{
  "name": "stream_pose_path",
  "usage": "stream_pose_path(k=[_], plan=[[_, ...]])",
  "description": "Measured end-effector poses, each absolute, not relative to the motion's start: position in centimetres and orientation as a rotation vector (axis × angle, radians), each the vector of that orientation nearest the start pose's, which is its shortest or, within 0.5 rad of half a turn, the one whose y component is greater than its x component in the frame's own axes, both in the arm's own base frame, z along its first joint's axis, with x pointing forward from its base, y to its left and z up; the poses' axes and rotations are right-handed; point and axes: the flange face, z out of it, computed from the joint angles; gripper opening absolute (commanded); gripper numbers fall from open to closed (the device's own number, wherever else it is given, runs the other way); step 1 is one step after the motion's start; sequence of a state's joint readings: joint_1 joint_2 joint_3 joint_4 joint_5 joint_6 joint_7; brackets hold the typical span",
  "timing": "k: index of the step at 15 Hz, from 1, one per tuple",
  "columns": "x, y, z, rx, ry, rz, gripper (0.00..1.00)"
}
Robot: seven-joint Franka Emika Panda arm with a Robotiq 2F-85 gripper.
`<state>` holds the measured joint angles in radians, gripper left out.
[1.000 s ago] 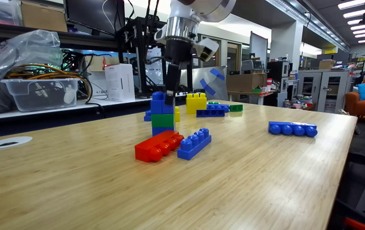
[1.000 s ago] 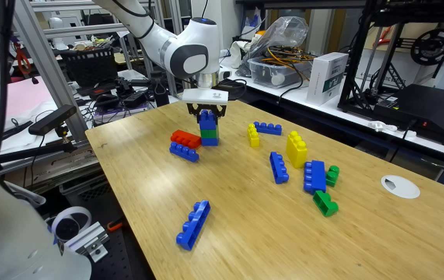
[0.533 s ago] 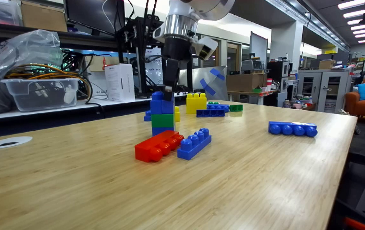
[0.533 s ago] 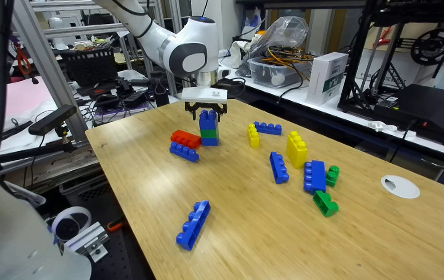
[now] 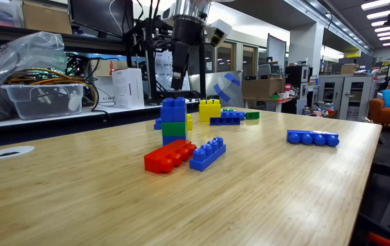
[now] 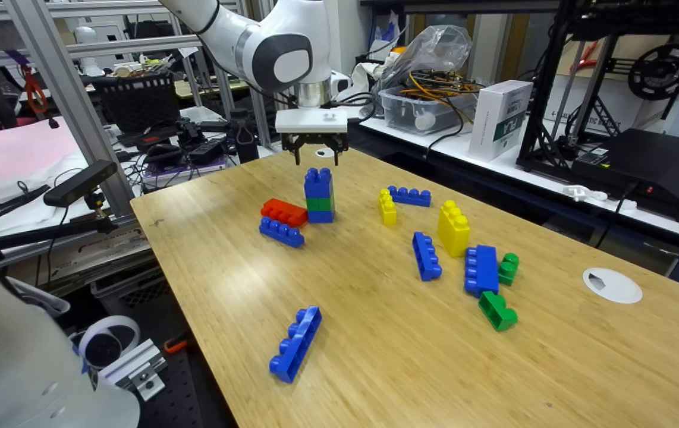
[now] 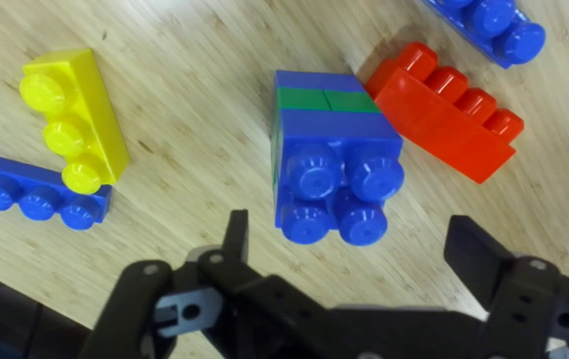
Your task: Stack the blue block on the blue and green blocks.
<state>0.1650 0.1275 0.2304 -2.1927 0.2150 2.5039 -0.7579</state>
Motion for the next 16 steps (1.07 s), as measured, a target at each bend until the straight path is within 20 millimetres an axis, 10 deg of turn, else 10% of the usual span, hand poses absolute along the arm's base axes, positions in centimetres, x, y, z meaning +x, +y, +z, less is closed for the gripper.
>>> stream_pose_path(k=[16], plan=[[51.4, 14.7, 40.9, -2.702, -1.097, -0.03, 1.0]])
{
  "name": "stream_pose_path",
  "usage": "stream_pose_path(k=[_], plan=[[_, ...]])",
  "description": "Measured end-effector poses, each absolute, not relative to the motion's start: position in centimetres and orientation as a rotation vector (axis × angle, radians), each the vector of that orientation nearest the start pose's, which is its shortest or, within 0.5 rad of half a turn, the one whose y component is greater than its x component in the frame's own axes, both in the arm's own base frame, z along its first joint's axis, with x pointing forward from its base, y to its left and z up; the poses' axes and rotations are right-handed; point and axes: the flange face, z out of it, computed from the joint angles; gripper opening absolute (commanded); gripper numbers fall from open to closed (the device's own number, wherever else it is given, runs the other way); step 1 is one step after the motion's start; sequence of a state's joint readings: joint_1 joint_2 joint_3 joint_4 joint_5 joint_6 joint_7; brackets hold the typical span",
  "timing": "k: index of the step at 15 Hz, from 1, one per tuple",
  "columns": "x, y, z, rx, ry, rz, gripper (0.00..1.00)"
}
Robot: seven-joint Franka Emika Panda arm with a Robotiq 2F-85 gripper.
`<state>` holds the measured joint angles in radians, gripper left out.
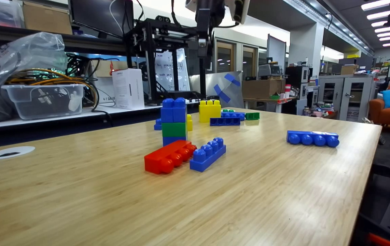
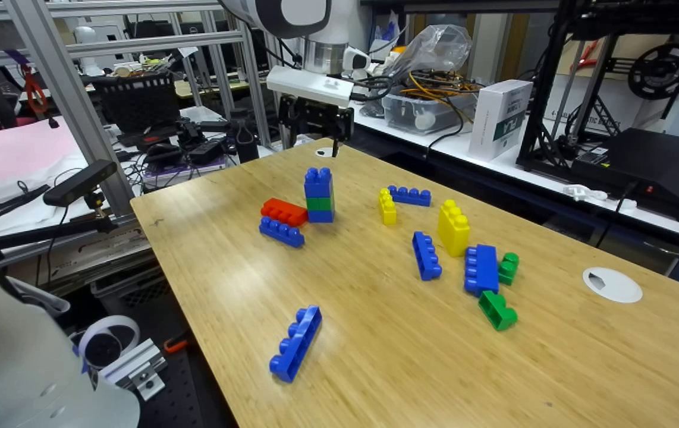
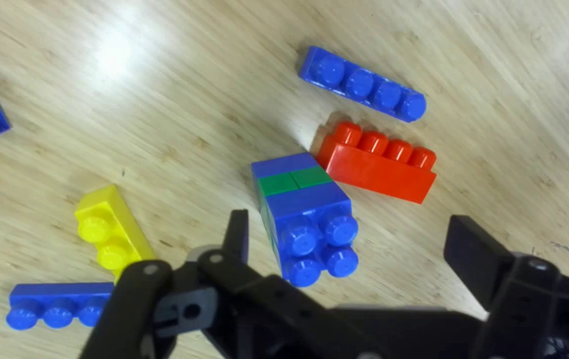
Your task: Stack the blue block on the blue and green blocks.
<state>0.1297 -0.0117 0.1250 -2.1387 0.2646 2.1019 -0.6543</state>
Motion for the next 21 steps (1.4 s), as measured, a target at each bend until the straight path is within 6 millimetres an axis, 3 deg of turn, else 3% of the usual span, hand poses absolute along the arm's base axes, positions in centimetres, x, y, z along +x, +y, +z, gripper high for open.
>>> stream_pose_path(k=[6, 21], plan=[[50.9, 12.0, 41.5, -2.74, -0.956, 0.044, 1.0], [48.6, 7.2, 39.5, -2.8, -0.731, 0.116, 1.0]])
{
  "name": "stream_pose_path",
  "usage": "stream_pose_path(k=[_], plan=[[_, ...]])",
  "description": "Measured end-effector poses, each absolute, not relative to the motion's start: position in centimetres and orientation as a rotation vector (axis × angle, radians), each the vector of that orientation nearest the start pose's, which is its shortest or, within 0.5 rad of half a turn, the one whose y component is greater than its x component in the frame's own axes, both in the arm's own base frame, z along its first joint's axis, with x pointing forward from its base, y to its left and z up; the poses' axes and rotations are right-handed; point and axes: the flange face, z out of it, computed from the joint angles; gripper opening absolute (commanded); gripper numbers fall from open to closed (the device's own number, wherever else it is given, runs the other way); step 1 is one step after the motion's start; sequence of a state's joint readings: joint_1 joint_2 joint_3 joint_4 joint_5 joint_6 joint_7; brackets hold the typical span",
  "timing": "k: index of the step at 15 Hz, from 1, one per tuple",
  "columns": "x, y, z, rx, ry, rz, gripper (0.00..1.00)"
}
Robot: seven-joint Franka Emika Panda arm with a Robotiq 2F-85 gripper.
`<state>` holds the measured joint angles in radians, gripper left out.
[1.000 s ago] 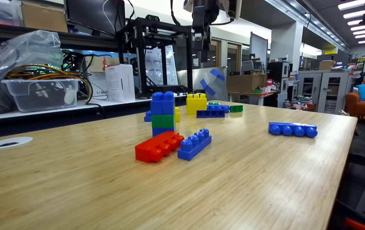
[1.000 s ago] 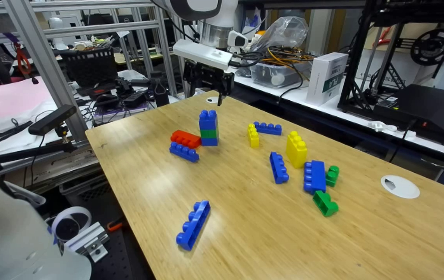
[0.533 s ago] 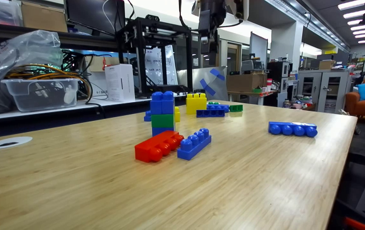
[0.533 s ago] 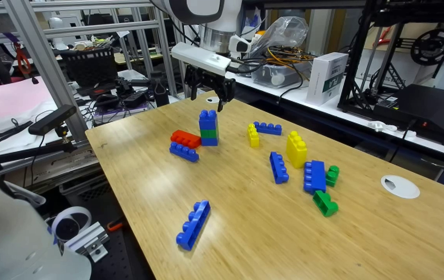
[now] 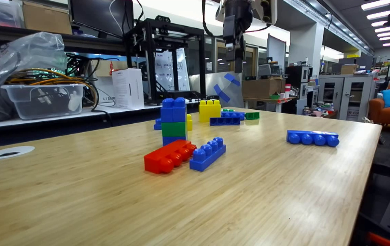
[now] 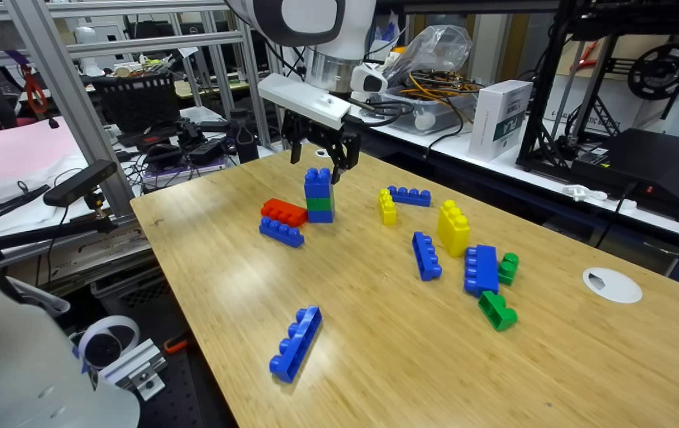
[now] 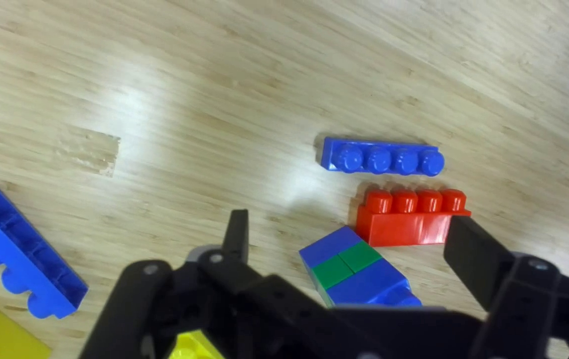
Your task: Stack the blue block on the blue and green blocks.
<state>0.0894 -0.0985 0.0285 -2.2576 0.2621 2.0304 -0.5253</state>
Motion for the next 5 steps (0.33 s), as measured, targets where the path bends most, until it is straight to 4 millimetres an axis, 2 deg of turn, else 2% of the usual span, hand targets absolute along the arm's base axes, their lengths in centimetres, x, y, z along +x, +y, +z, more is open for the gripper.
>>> stream_pose_path(k=[5], plan=[[47.7, 6.77, 38.62, -2.822, -0.709, 0.155, 1.0]])
